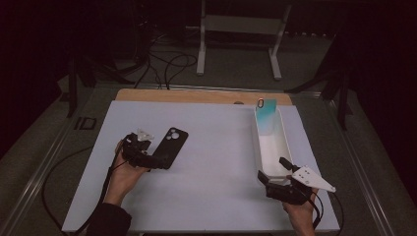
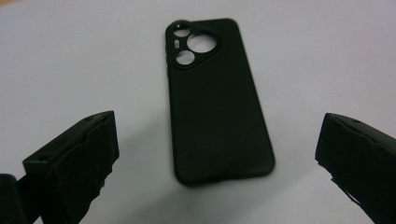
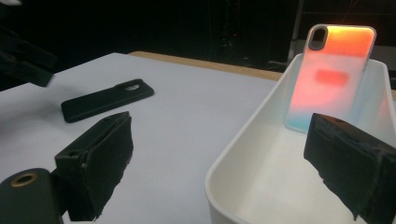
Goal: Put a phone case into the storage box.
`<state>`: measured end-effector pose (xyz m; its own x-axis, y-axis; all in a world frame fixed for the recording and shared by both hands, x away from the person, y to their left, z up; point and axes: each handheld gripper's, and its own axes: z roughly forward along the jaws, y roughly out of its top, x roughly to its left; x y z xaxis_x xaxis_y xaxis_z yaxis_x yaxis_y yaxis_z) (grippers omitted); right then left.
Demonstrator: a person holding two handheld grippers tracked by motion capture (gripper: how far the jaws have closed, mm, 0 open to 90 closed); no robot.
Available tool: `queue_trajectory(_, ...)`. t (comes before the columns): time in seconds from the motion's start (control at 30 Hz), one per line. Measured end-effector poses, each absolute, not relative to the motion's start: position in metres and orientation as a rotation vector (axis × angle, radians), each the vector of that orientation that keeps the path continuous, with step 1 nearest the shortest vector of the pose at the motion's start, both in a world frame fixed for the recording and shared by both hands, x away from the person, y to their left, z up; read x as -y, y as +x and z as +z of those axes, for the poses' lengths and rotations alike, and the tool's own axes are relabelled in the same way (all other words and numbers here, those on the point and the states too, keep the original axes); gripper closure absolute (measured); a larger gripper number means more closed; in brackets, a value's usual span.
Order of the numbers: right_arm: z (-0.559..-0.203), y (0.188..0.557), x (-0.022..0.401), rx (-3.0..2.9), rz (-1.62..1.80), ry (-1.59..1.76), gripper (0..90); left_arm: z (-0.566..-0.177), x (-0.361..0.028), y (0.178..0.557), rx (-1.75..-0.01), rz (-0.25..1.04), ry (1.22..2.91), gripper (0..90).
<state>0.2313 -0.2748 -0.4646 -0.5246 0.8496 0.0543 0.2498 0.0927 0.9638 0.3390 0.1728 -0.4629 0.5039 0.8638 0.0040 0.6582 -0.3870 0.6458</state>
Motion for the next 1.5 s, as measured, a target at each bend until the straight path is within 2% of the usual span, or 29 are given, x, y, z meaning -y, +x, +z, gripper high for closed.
queue_trajectory(0.03, -0.464, 0.231, 0.275, -1.841, 1.454, 1.078, 7.9, -0.463, -0.173, 0.339, -1.242, 0.460, 2.165, 0.0)
queue_trajectory(0.07, -0.464, 0.231, 0.275, -1.840, 1.455, 1.081, 7.9, -0.474, -0.168, 0.356, -1.274, 0.409, 2.200, 0.0)
queue_trajectory(0.27, -0.465, 0.232, 0.275, -1.842, 1.457, 1.084, 7.9, -0.489, -0.164, 0.373, -1.317, 0.342, 2.229, 0.5)
queue_trajectory(0.6, -0.465, 0.232, 0.275, -1.842, 1.458, 1.085, 7.9, -0.505, -0.152, 0.389, -1.336, 0.271, 2.285, 1.9)
queue_trajectory(1.07, -0.465, 0.233, 0.275, -1.848, 1.463, 1.094, 8.0, -0.510, -0.136, 0.398, -1.360, 0.269, 2.404, 6.0)
queue_trajectory(1.5, -0.461, 0.235, 0.266, -1.932, 1.424, 1.092, 9.0, -0.506, -0.134, 0.396, -1.368, 0.275, 2.404, 14.4)
